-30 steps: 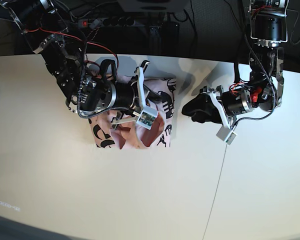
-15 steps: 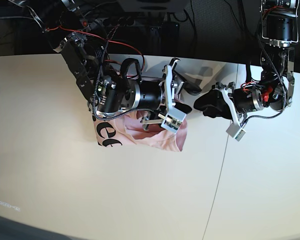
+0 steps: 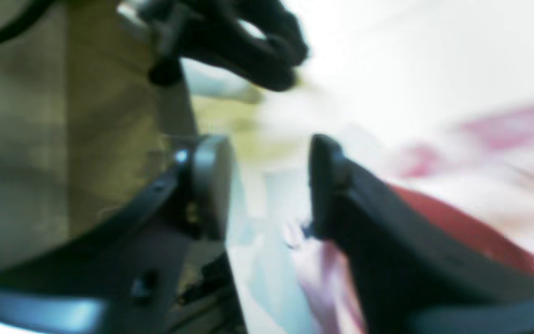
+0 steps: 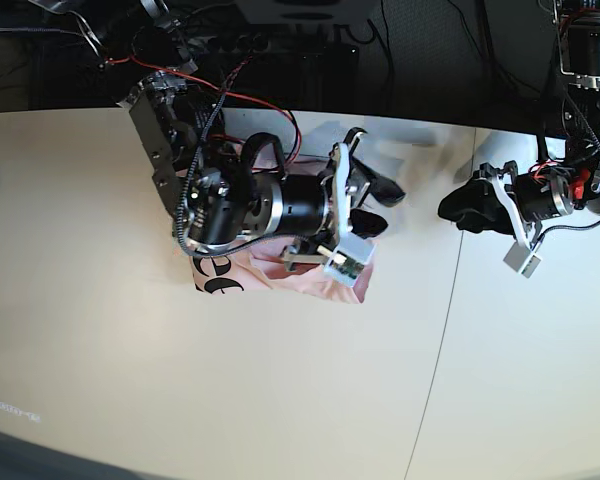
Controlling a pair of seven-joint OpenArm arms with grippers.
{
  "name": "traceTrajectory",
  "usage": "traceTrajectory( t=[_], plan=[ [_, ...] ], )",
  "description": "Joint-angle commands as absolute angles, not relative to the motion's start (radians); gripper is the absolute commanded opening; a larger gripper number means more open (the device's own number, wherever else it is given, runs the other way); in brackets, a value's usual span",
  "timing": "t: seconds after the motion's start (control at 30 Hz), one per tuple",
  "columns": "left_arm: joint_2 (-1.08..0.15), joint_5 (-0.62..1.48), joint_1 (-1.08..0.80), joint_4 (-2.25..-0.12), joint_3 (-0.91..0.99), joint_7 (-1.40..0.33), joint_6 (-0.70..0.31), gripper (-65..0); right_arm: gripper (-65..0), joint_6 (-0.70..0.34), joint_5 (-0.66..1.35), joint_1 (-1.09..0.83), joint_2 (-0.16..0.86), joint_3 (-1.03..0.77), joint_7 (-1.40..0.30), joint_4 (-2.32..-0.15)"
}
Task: Fold the T-shirt properly
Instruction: 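Press and smooth the folded stack with the right gripper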
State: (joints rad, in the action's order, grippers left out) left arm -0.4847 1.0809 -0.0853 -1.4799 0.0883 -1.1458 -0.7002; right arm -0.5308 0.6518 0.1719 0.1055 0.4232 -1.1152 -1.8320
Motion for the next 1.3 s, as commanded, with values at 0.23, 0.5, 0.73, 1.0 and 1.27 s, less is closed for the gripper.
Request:
traceTrajectory(
  t=[0.23,0.5,0.73,1.0,1.27],
  plan=[
    [-0.502,1.096,-0.112,-1.497,0.100,-1.149,-0.698,-31.5,-50.9,-0.572,0.728,0.150,0.316,0.318,-1.103,-2.025],
    [-0.501,1.104,-0.120,-1.497,0.100,-1.149,-0.698,-31.5,-65.0,-0.572,0.760,-0.016,0.416,0.251,-1.100,-2.116],
    [-0.501,1.103,-0.119,-1.497,0.099,-1.149,-0.698,-31.5,-31.8,-0.572,0.642,-0.030,0.418,0.249,-1.018,-2.119],
    [-0.501,1.103,-0.119,-1.497,0.100,-1.148,-0.698,-31.5,-29.7,-0.572,0.494,-0.025,0.418,0.300,-0.959,-2.098],
    [-0.501,1.103,-0.119,-1.497,0.100,-1.145,-0.698,-31.5,-39.6,-0.568,0.298,-0.019,0.417,0.459,-0.829,-2.046]
  ],
)
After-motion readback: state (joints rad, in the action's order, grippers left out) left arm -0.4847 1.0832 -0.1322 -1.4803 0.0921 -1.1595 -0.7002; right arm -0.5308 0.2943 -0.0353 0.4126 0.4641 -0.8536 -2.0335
